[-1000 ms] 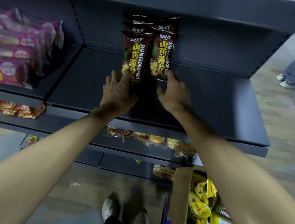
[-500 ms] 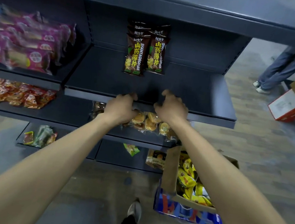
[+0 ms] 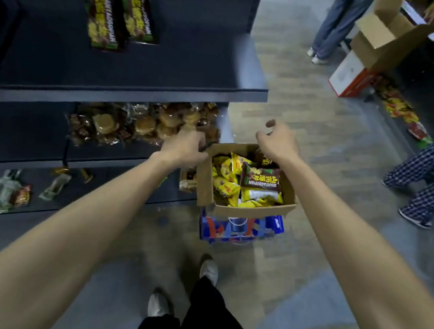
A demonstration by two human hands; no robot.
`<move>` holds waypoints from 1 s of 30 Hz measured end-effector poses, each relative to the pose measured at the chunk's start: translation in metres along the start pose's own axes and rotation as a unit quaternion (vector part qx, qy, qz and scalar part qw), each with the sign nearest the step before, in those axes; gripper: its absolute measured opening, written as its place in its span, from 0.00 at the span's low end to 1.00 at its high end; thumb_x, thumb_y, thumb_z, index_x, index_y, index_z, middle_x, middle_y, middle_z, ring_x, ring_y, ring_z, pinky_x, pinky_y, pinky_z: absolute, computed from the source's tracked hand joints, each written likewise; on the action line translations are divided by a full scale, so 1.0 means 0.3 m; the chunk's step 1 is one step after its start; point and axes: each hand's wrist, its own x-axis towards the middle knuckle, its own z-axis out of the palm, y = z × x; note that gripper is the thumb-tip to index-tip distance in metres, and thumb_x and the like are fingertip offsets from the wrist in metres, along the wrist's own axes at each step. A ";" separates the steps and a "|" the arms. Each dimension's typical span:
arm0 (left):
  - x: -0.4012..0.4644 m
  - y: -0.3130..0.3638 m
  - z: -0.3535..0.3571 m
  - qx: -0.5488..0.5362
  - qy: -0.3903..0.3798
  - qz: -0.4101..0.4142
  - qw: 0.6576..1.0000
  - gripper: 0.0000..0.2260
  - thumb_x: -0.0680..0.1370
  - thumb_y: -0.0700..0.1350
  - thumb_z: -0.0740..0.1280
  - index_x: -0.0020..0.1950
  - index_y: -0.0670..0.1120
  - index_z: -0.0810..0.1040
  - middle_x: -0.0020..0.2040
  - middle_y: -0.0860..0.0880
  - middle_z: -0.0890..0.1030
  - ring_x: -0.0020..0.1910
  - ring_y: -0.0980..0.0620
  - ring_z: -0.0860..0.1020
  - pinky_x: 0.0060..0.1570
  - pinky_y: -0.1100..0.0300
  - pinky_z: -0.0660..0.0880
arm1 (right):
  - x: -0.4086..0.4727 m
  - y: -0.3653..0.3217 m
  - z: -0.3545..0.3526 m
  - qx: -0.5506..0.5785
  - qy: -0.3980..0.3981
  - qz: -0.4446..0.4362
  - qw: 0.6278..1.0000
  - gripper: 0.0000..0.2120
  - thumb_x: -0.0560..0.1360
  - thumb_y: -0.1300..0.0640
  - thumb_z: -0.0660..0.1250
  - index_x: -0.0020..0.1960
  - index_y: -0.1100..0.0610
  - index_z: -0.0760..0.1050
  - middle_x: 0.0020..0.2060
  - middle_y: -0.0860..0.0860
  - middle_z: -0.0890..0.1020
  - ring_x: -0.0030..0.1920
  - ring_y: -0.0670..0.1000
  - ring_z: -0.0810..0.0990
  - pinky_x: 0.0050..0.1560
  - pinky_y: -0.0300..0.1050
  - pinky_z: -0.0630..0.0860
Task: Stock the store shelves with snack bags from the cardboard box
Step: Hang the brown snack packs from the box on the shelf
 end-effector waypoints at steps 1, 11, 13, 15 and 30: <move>0.013 0.027 0.048 0.003 -0.017 0.004 1.000 0.10 0.74 0.51 0.67 0.52 0.49 0.76 0.48 0.48 0.79 0.46 0.46 0.78 0.44 0.50 0.78 | 0.012 0.061 -0.015 0.002 -0.002 0.017 1.000 0.21 0.73 0.49 0.63 0.65 0.52 0.70 0.59 0.57 0.79 0.58 0.60 0.77 0.55 0.49 0.73; 0.237 0.228 0.427 -0.017 -0.125 -0.022 0.992 0.15 0.74 0.53 0.68 0.58 0.48 0.78 0.54 0.48 0.79 0.51 0.48 0.77 0.44 0.55 0.74 | 0.161 0.574 -0.019 -0.027 -0.118 0.116 0.986 0.17 0.77 0.50 0.67 0.61 0.57 0.72 0.60 0.57 0.79 0.61 0.58 0.76 0.55 0.48 0.73; 0.274 0.257 0.475 -0.043 -0.129 -0.038 0.990 0.15 0.75 0.51 0.68 0.59 0.46 0.77 0.53 0.47 0.80 0.48 0.49 0.78 0.43 0.55 0.76 | 0.202 0.637 -0.007 -0.032 -0.137 0.124 0.982 0.19 0.76 0.50 0.67 0.64 0.59 0.71 0.61 0.57 0.78 0.62 0.58 0.75 0.53 0.47 0.71; 0.306 0.283 0.516 -0.045 -0.130 -0.052 0.989 0.14 0.75 0.50 0.68 0.59 0.46 0.76 0.52 0.47 0.80 0.47 0.48 0.78 0.39 0.57 0.73 | 0.244 0.681 0.010 -0.035 -0.153 0.123 0.980 0.19 0.77 0.51 0.67 0.65 0.58 0.71 0.61 0.56 0.78 0.62 0.57 0.75 0.51 0.45 0.70; 0.584 0.365 0.890 0.223 -0.077 0.188 0.953 0.33 0.77 0.46 0.67 0.78 0.58 0.56 0.75 0.43 0.63 0.72 0.42 0.63 0.69 0.48 0.61 | 0.371 0.850 0.217 -0.031 -0.150 0.049 0.987 0.17 0.75 0.54 0.65 0.62 0.56 0.70 0.49 0.53 0.82 0.49 0.56 0.79 0.43 0.44 0.70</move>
